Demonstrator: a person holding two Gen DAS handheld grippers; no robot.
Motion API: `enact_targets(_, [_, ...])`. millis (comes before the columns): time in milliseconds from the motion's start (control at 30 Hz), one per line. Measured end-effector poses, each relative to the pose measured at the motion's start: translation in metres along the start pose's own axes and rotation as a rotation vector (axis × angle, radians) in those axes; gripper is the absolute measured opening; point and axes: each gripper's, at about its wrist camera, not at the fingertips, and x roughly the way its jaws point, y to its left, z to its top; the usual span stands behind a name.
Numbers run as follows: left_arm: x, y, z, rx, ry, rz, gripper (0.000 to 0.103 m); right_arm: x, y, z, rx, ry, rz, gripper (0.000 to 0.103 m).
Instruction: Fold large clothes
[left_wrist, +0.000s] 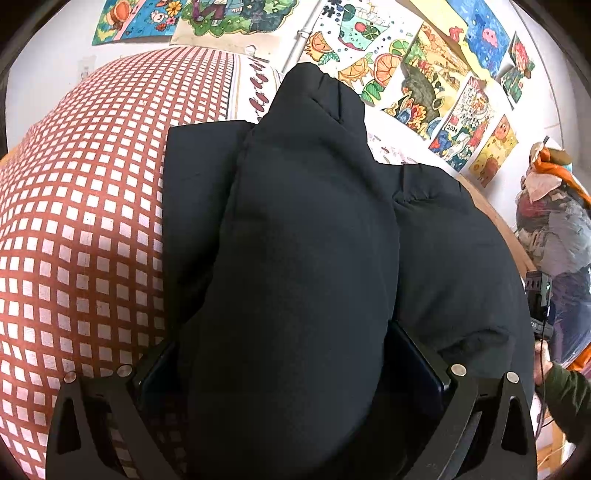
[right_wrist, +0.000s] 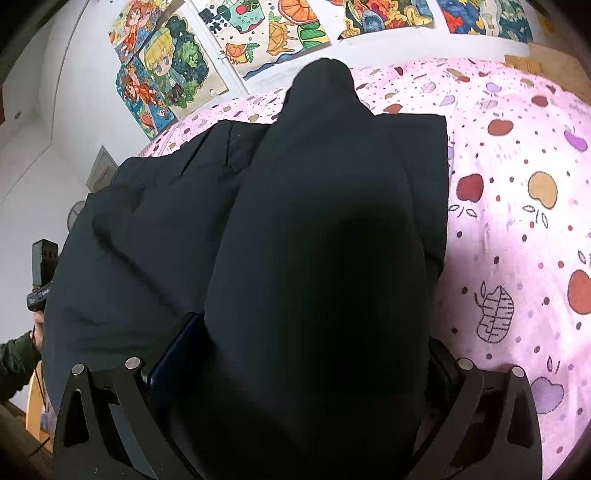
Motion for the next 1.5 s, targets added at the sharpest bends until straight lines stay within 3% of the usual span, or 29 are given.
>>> enact_targets(367, [-0.007, 0.014, -0.001, -0.015, 0.015, -0.074, 0.103, -0.007, 0.0, 0.003, -0.007, 0.001, 0.019, 0.102])
enact_targets(600, [-0.006, 0.012, -0.005, -0.016, 0.021, -0.038, 0.102, -0.006, -0.006, -0.002, 0.007, 0.006, 0.024, 0.102])
enact_targets(733, [-0.021, 0.001, -0.007, -0.005, -0.029, -0.004, 0.072, -0.011, 0.0, -0.001, 0.004, 0.004, 0.013, 0.101])
enact_targets(933, [-0.04, -0.003, -0.003, -0.046, -0.03, 0.017, 0.051, -0.036, 0.018, 0.003, 0.026, -0.071, 0.023, 0.089])
enact_targets(1100, [-0.056, -0.019, 0.003, -0.037, -0.021, 0.049, 0.039, -0.049, 0.029, 0.007, 0.018, -0.07, -0.034, 0.078])
enact_targets(1333, [-0.075, -0.046, 0.0, 0.028, -0.044, 0.08, 0.029, -0.07, 0.042, 0.009, -0.001, -0.068, -0.062, 0.078])
enact_targets(1433, [-0.085, -0.048, -0.001, 0.008, -0.054, 0.081, 0.027, -0.075, 0.046, 0.004, 0.0, -0.062, -0.064, 0.078])
enact_targets(1500, [-0.092, -0.047, -0.001, -0.03, -0.049, 0.083, 0.025, -0.073, 0.051, -0.002, 0.01, -0.03, -0.014, 0.078])
